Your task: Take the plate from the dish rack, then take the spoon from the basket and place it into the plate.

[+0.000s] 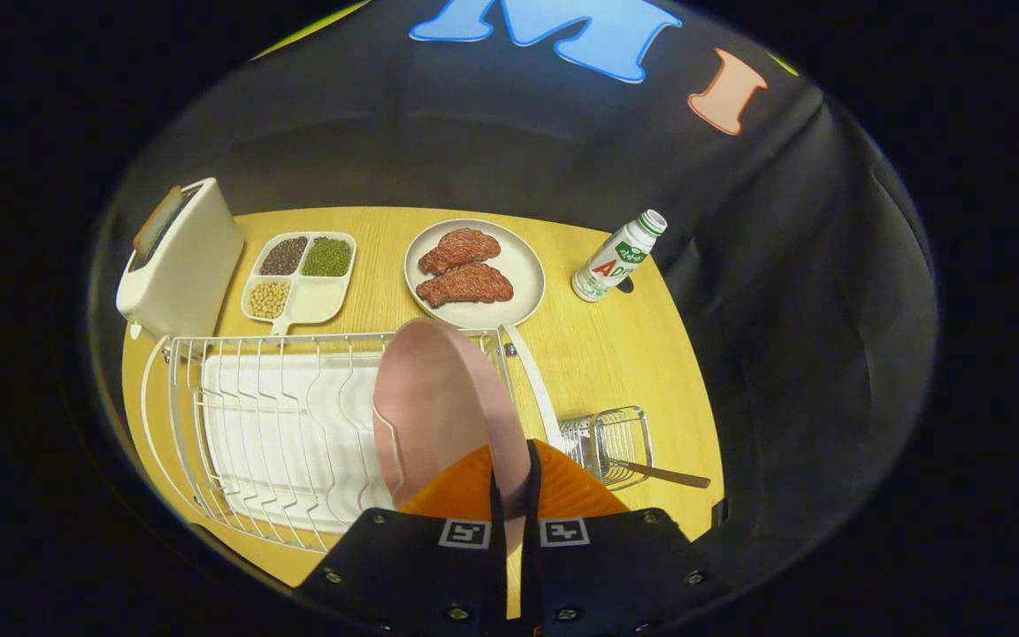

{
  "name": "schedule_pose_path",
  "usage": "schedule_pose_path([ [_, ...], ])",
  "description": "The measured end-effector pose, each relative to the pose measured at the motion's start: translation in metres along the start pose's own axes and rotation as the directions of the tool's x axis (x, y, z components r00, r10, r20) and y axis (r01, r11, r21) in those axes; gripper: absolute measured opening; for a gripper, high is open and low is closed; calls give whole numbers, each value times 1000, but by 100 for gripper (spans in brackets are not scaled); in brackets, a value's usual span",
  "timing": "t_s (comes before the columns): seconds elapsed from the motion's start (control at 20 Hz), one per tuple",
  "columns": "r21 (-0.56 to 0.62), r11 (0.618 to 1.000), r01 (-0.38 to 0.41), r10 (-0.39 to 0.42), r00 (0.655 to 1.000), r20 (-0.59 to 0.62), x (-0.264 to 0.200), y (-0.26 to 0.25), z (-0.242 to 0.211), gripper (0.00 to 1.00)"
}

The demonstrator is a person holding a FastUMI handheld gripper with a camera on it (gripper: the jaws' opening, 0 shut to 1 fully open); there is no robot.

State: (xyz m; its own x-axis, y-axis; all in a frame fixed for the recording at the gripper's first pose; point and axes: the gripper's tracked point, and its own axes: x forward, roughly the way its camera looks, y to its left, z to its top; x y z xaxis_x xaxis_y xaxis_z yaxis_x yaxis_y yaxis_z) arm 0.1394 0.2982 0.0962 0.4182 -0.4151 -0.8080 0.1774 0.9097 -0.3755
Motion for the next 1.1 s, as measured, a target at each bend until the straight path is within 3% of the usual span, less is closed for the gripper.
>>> schedule_pose_path([
  [0.45,-57,991,118,-116,993,33,-24,-13,22,6],
  [0.8,-5,1000,-16,17,994,107,-57,-47,29,6],
  [1.1,56,985,-161,150,975,164,-88,-102,-19,6],
])
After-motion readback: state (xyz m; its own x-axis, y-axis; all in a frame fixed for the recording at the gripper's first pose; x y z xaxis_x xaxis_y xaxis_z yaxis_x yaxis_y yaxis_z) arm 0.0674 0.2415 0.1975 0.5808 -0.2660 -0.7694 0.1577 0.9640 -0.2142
